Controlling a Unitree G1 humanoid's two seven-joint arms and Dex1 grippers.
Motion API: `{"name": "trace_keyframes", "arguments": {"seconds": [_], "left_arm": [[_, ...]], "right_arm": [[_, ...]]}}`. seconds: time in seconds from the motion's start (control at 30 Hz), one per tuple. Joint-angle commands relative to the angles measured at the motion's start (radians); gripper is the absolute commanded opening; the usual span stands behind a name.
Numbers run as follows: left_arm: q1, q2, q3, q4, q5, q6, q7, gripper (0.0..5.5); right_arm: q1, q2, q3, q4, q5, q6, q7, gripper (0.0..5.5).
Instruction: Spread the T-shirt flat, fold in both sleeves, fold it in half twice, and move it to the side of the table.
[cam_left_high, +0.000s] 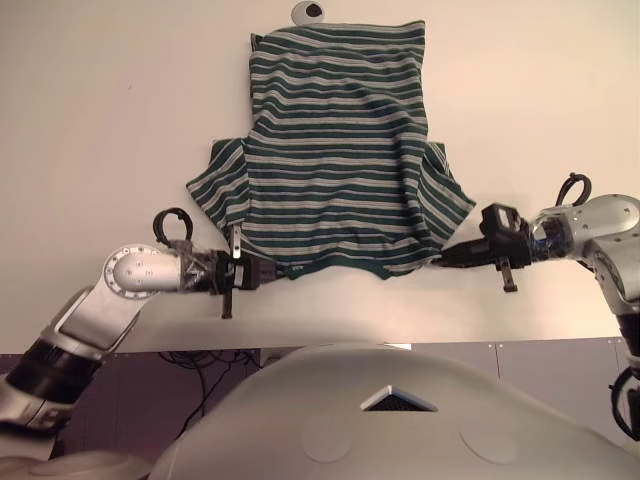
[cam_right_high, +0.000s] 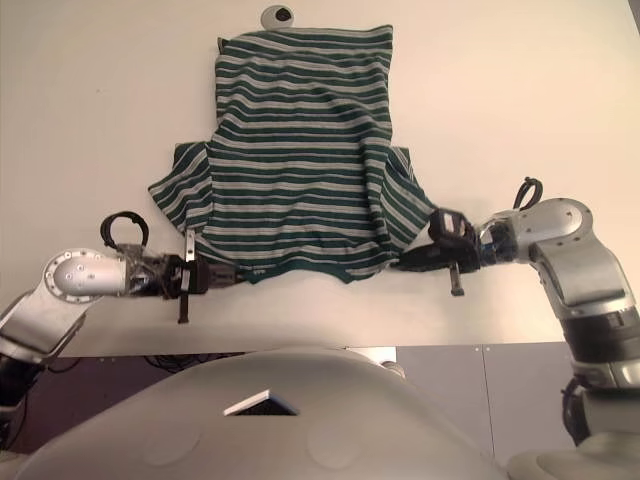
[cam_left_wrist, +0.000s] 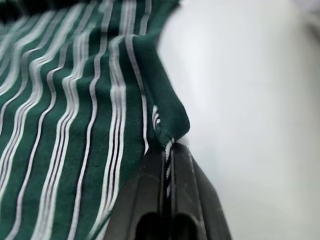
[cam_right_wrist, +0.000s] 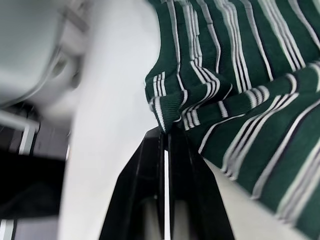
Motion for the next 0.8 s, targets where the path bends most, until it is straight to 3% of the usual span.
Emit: {"name": "trace_keyframes", "arguments": {"seconds": [0.03, 0.1, 0.23, 0.37, 0.53, 0.67, 0.8], "left_arm": [[0.075, 0.013, 0.043, -0.109, -0.032, 0.086, 0.010, 0.00], [0.088, -0.008, 0.066, -0.114, -0.075, 0.116, 0.008, 0.34], [0.183, 0.028, 0.165, -0.085, -0.210, 0.139, -0.065, 0.82], [0.365, 0.077, 0.439, 0.005, -0.460, 0.219, -0.253, 1.41], [0.068, -0.113, 0.510, 0.275, -0.542, 0.515, 0.096, 1.41], [0.056, -0.167, 0.555, 0.322, -0.609, 0.778, 0.235, 1.41], [0.020, -0.224, 0.578, 0.309, -0.651, 0.918, 0.319, 1.41]], "right_arm": [[-0.038, -0.030, 0.025, -0.077, -0.013, 0.111, -0.056, 0.02], [-0.072, -0.010, 0.026, -0.098, 0.017, 0.192, -0.090, 0.26], [0.076, -0.172, -0.115, -0.143, 0.110, 0.163, 0.034, 0.77], [0.118, -0.228, -0.237, -0.033, 0.132, 0.081, 0.100, 1.29], [-0.084, -0.052, -0.180, 0.163, 0.079, 0.043, -0.066, 1.29], [-0.110, -0.011, -0.172, 0.231, 0.068, 0.037, -0.108, 1.29], [-0.126, 0.000, -0.159, 0.264, 0.052, 0.018, -0.120, 1.29]]}}
